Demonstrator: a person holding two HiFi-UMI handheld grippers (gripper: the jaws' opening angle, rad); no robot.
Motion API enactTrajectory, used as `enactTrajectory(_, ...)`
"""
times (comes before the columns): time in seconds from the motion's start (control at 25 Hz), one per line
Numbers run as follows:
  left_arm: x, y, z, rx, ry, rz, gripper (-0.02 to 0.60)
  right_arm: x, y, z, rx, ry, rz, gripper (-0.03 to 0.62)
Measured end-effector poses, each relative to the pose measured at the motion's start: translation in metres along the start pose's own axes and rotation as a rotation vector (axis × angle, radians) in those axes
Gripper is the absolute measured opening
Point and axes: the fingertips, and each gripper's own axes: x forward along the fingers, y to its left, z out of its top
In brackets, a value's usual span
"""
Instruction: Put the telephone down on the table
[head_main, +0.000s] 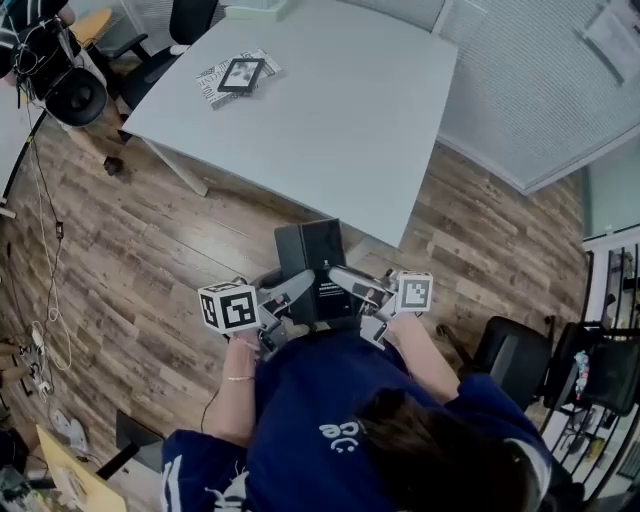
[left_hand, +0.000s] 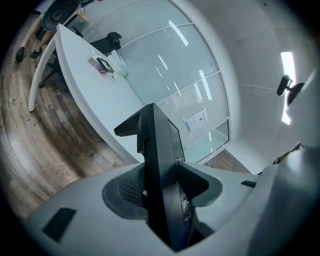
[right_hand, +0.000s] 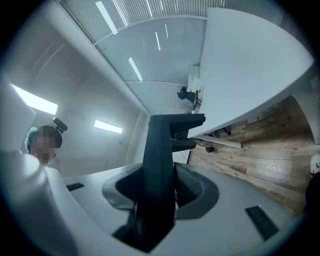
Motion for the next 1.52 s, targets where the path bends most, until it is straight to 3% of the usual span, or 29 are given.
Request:
enactTrajectory(0.32,0.059,0.014,0.064,-0.005,-0.03,0.036,0.201,0.008,-0.026,0.086,0.022,0.05,0.03,0.178)
enactTrajectory(0.68,0.117,0.017,0.105,-0.005,-0.022,0.072,0.201,-0.003,-0.046,0.153,0.037,0.084,0.081,0.178)
enactTrajectory(1.12,0.138,0.035,0.127,-0.014,-0.016,0.077,0.201,0.004,-0.061,0.184,0.04,0.067,0.056,0.178)
enactTrajectory(1.52,0.158,0.05,0.178,-0.007,0.053,0.016,0.201,0.03,-0.078,0.224,0.035,-0.026,0.017,0.178)
